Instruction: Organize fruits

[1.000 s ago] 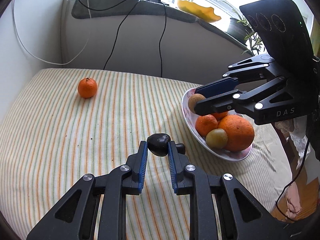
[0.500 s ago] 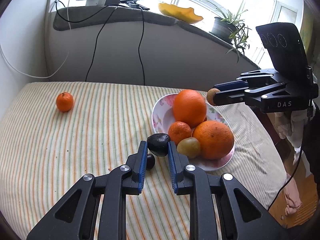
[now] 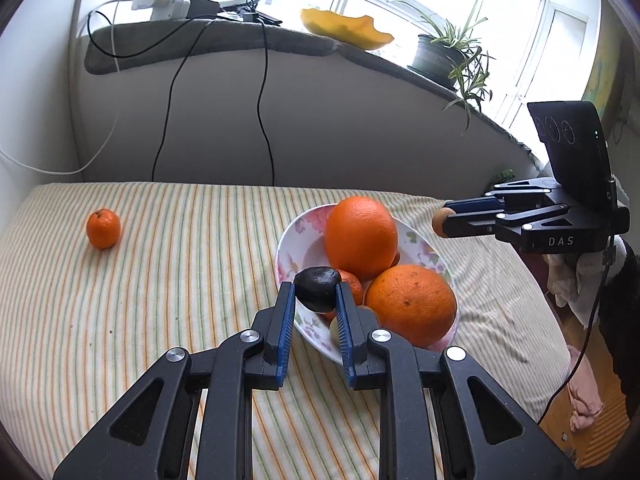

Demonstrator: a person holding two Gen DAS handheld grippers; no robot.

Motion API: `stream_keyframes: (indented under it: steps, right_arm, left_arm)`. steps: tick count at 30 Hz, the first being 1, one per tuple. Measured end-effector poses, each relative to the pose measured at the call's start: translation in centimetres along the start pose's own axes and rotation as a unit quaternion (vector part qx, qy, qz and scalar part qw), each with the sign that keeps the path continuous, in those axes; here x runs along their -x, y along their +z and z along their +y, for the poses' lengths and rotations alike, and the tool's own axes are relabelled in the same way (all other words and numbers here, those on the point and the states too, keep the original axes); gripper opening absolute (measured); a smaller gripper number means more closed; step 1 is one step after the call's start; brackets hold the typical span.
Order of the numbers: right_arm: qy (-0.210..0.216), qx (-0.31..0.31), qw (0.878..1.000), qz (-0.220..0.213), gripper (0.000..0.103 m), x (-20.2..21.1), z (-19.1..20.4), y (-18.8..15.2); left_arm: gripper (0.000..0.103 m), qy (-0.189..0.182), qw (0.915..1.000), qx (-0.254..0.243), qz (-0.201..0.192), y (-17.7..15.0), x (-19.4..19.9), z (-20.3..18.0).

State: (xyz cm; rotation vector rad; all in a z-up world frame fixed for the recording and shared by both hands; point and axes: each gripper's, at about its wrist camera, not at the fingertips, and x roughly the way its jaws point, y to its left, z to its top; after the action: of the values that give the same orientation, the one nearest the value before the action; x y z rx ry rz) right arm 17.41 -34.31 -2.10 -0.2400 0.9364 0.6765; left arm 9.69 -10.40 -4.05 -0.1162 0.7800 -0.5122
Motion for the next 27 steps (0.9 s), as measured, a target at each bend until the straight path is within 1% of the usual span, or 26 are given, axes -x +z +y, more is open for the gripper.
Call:
stream_keyframes:
  steps: [15, 27]
  right_arm:
    - [-0.001, -0.017, 1.000, 0.012, 0.027, -1.5, -1.1, -1.2]
    - [0.001, -0.015, 1.000, 0.022, 0.027, -2.6, -1.1, -1.4]
  left_arm:
    - [0.019, 0.001, 0.9998, 0.010, 0.018, 0.9, -2.8, 0.6]
    - [0.019, -0.001, 0.9999, 0.001, 0.016, 1.6, -3.1, 0.0]
